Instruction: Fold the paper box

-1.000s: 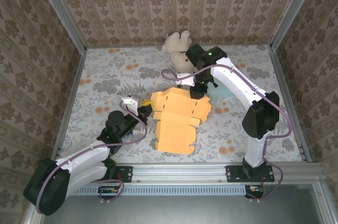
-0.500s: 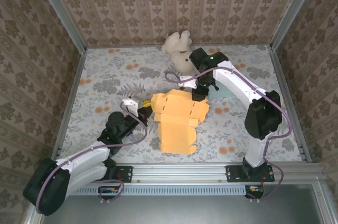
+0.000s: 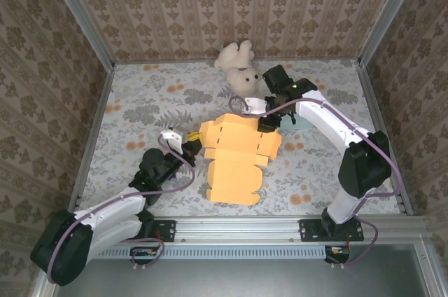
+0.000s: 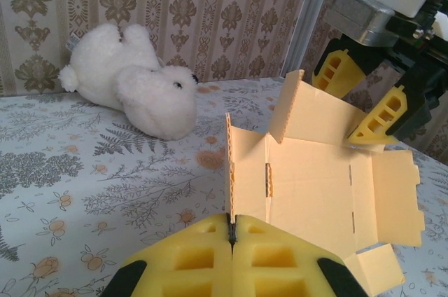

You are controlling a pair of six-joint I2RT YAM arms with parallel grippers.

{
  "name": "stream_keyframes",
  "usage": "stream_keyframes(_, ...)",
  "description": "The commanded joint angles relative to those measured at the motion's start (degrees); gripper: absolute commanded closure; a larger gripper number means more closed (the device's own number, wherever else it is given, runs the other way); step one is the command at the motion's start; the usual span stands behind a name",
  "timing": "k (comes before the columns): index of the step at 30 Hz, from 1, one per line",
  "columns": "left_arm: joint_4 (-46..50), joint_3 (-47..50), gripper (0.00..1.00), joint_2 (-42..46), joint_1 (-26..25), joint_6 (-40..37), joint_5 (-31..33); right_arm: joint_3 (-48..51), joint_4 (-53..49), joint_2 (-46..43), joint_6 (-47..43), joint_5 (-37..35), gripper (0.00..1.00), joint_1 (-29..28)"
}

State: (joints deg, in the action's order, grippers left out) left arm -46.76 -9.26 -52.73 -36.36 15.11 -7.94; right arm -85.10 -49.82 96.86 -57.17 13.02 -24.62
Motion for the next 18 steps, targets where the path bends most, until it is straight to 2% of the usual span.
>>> stream_keyframes(1,-2.7,-0.1,1.0,1.2,-0.4,-0.9,0.5,0.3,0.1,-2.3,-3.0,5.5,0.53,0.4)
stream_keyframes(4,-2.8,-0.1,1.0,1.2,-0.4,-1.0,0.6,-1.8,-3.1,-0.8,-3.5,6.0,0.58,0.4)
stream_keyframes(9,-2.8,-0.1,1.0,1.1,-0.5,-1.1,1.0,-3.8,-6.1,1.3,-3.7,5.5,0.71,0.3)
stream_keyframes(16,-2.7,-0.1,1.0,1.2,-0.4,-1.0,1.6,-4.2,-7.2,1.3,-4.2,5.7,0.99,0.4)
stream_keyframes(18,-2.6,-0.1,1.0,1.3,-0.5,-0.8,2.1,-4.1,-8.2,1.3,-4.7,5.8,1.0,0.2)
